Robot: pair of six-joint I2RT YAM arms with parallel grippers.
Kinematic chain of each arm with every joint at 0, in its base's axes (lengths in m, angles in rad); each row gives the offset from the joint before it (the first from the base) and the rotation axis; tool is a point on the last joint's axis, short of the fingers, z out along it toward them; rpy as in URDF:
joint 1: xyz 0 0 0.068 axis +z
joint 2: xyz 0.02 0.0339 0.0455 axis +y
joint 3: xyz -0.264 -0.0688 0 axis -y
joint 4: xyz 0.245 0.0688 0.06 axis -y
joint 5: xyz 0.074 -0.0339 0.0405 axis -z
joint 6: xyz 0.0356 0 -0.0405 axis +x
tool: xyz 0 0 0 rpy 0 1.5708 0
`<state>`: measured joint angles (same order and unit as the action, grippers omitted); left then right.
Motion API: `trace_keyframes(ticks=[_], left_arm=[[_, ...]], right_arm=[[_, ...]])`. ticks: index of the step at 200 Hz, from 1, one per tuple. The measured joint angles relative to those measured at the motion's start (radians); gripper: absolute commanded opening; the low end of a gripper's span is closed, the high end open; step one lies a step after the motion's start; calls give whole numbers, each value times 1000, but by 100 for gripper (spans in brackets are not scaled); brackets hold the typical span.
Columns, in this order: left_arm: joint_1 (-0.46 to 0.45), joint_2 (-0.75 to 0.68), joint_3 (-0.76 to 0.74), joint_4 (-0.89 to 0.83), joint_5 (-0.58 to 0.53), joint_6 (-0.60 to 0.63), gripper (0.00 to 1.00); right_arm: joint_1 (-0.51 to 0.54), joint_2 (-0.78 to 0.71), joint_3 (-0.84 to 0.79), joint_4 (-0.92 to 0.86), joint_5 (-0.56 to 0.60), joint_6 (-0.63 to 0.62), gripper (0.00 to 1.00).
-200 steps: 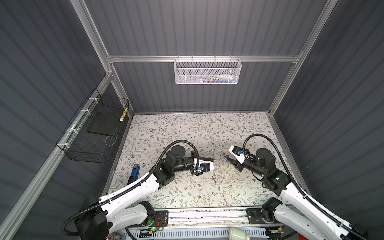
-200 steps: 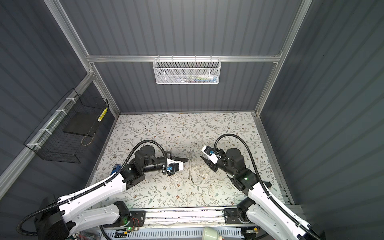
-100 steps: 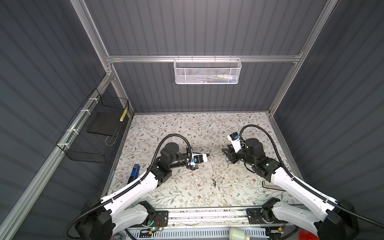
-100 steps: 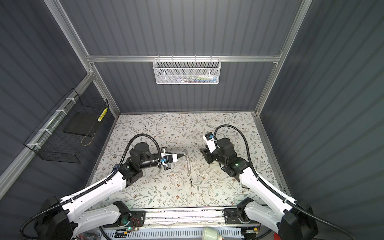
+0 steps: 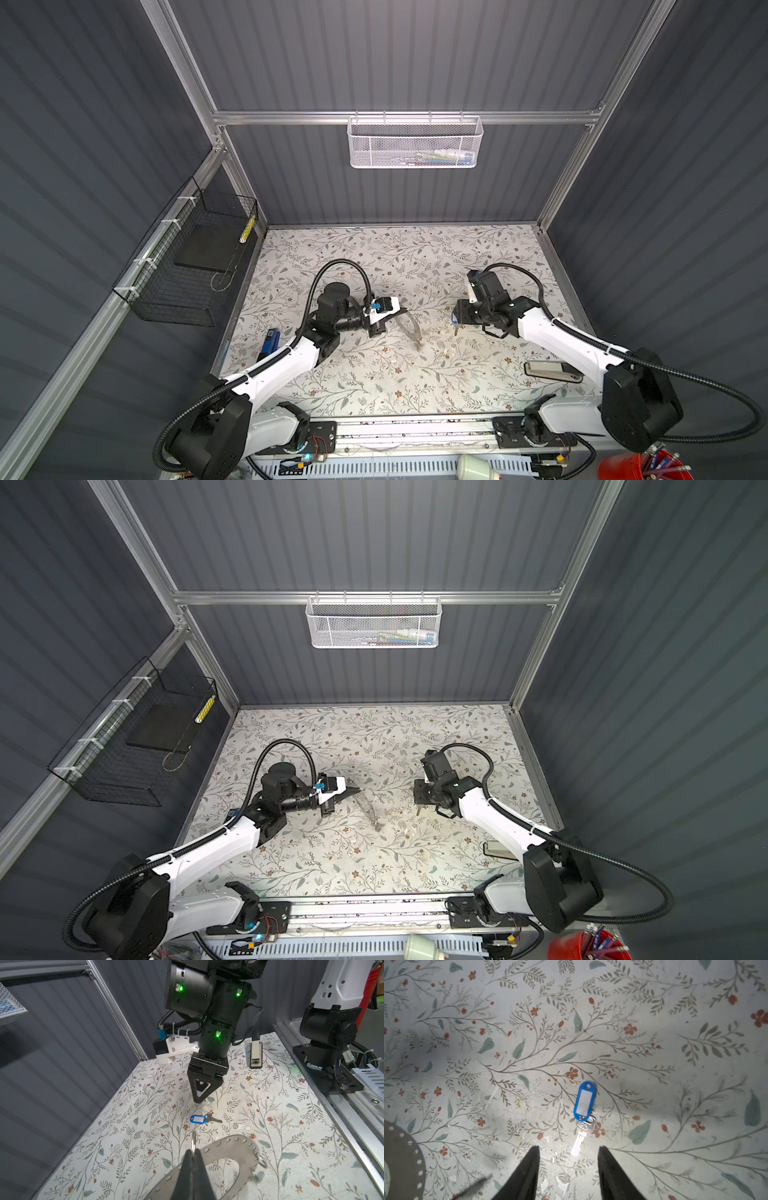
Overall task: Put the keys on the keyring
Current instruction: 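Move the right gripper away to the blue-tagged key on the table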
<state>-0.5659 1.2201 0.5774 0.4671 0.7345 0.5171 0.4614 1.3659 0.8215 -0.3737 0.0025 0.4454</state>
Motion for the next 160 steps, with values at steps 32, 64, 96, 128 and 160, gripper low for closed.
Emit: trace_keyframes(ticks=[32, 64, 96, 128, 160], left_arm=[[0, 14, -41, 71, 0, -43, 0], [0, 14, -47, 113, -1, -65, 0], [0, 14, -47, 126, -1, -74, 0], [0, 14, -47, 126, -1, -77, 0], [0, 14, -47, 126, -1, -77, 0]], right_arm=[[-30, 99, 2, -4, -38, 25, 54], [-40, 177, 37, -8, -89, 19, 55], [-40, 243, 90, 6, -117, -2, 55], [-40, 307, 132, 6, -135, -23, 55], [-40, 363, 169, -11, -138, -55, 55]])
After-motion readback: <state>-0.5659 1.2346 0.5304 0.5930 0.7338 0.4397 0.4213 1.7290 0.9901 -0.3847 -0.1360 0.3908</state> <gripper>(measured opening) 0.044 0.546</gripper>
